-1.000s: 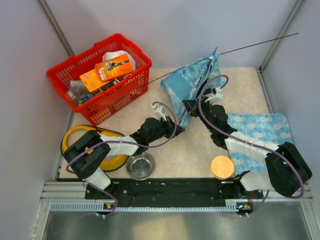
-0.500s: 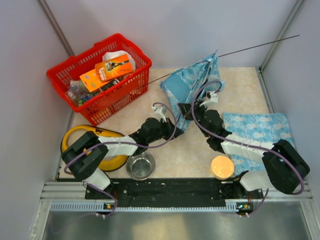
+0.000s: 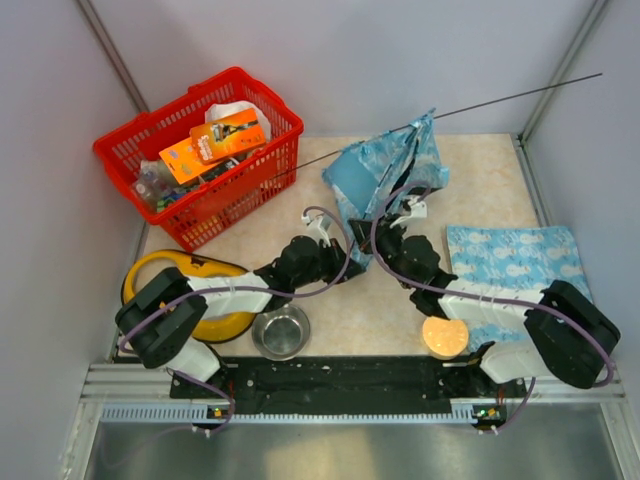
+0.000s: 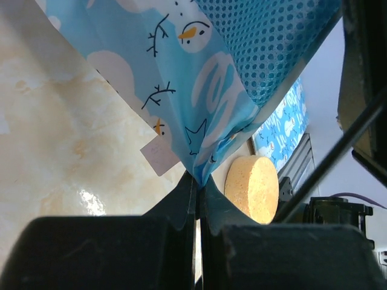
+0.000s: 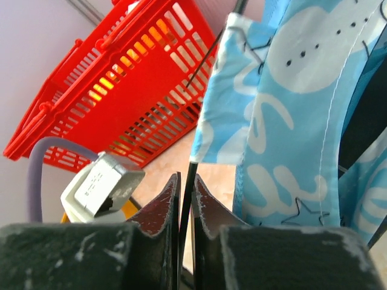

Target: Set up the pet tent

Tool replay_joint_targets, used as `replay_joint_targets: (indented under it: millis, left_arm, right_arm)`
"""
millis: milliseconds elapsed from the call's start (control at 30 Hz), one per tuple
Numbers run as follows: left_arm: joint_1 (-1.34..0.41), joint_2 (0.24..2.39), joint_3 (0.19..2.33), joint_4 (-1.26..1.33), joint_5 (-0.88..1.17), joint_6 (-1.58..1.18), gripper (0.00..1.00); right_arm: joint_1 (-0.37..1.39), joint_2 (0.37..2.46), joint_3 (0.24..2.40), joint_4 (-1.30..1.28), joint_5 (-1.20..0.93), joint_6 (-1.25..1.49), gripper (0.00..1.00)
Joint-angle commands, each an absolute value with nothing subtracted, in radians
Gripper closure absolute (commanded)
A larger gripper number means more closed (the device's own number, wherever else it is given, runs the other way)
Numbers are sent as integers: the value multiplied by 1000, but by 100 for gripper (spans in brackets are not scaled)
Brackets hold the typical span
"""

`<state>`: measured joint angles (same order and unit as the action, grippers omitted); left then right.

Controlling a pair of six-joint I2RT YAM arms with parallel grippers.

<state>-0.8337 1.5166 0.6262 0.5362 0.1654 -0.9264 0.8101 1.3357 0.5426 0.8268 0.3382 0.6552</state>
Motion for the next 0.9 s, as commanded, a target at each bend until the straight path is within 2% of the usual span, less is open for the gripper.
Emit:
replay_joint_targets:
  millis: [0,133,233,367,500,700,867]
  left_arm:
    - [-850,1480,601,479,232,-934,100]
    - [-850,1511,604,483,229,-910,100]
    - [-847,1537,607,491,225,-897,100]
    - [-847,1555,617,515,238,-897,100]
    - [-847,1560,624,517,239,-885,100]
    - [-847,1551,632,502,227,-850,100]
    - [-847,1552,643,482,225,-822,100]
  right_arm:
    - [810,1272,529,809,376,587,83]
    - [811,1181,520,672,315,615,56]
    - [811,1117,516,565,266,624,51]
    - [811,1094,522,463,207,608,49]
    - [811,1051,496,407,172,632,39]
    - [811,1011,471,331,126,696,32]
    - [813,1002,437,339,101,736,42]
